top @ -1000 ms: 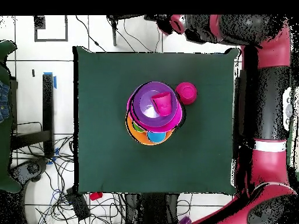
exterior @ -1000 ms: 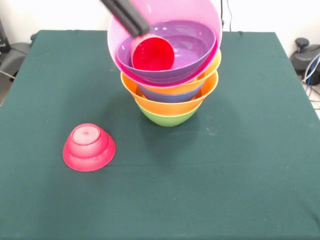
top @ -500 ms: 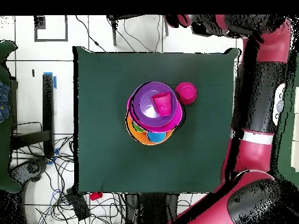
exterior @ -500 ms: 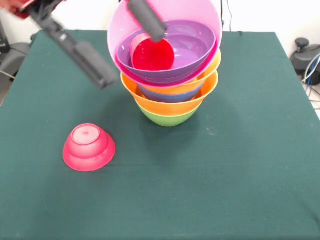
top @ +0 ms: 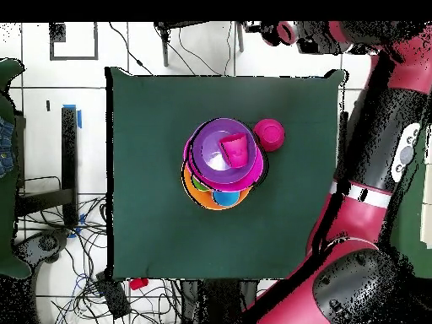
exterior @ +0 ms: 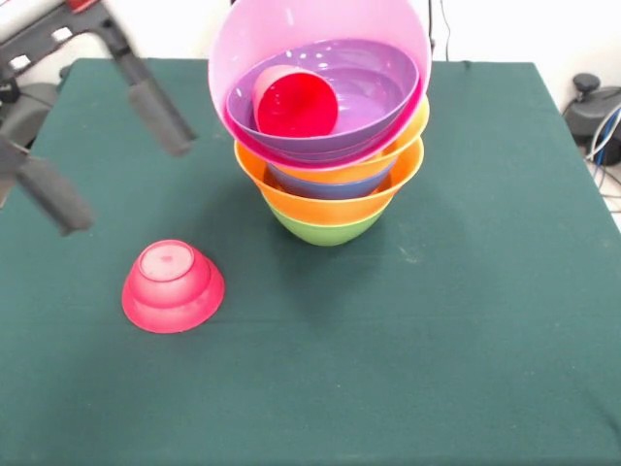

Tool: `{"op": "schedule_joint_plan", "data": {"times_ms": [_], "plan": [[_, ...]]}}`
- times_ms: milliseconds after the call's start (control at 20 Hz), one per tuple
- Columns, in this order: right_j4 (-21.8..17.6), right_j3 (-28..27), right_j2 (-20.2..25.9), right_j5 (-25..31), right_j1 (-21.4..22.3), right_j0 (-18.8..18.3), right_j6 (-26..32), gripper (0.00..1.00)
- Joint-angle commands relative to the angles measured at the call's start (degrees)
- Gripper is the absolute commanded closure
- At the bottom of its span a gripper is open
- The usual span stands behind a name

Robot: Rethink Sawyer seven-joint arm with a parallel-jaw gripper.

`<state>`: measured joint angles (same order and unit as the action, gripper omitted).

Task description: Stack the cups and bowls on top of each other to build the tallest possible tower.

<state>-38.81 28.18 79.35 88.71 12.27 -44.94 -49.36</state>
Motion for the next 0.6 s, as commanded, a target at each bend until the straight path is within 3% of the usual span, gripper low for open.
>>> {"op": "schedule_joint_plan", "data": {"times_ms": [50, 250, 400, 600], "plan": [[-15.3, -11.8, -0.3, 14.5, -0.8, 1.6, 28.9, 0.00], [-21.9, -13.4, 1.8, 18.4, -0.8, 0.9, 34.7, 0.00], [-26.1, -13.7, 2.7, 16.8, -2.0, 0.3, 38.5, 0.00], [-28.3, -13.3, 3.1, 14.5, -3.8, -0.7, 41.9, 0.00]]}}
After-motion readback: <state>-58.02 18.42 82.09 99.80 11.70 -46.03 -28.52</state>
